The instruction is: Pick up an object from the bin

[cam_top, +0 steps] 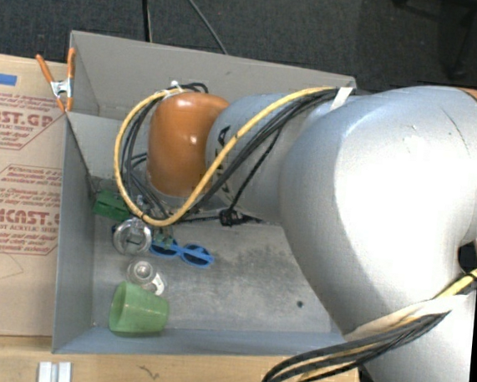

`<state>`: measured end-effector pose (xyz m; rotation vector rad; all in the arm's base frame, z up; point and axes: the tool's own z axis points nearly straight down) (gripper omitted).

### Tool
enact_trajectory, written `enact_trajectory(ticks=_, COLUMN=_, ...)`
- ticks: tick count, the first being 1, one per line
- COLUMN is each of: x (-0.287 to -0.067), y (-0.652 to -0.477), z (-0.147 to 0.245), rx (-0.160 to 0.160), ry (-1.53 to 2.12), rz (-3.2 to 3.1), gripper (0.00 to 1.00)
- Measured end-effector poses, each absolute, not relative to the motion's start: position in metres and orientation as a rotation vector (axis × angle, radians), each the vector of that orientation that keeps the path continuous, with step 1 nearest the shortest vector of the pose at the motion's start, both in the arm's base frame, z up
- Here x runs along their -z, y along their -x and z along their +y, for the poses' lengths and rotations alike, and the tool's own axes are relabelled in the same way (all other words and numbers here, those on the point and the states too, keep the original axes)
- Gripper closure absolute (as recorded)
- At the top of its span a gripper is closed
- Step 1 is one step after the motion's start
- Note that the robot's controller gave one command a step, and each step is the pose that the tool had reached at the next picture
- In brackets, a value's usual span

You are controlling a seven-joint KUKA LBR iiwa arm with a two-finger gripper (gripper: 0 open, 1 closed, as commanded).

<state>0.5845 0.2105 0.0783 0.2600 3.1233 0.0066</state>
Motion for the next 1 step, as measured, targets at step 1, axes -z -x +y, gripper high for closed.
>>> enact_trajectory(ticks=1, x=-0.2348, y=-0.5842, z=0.1992, rx=-0.008, ry=-0.225, rz=3.123, gripper=1.00)
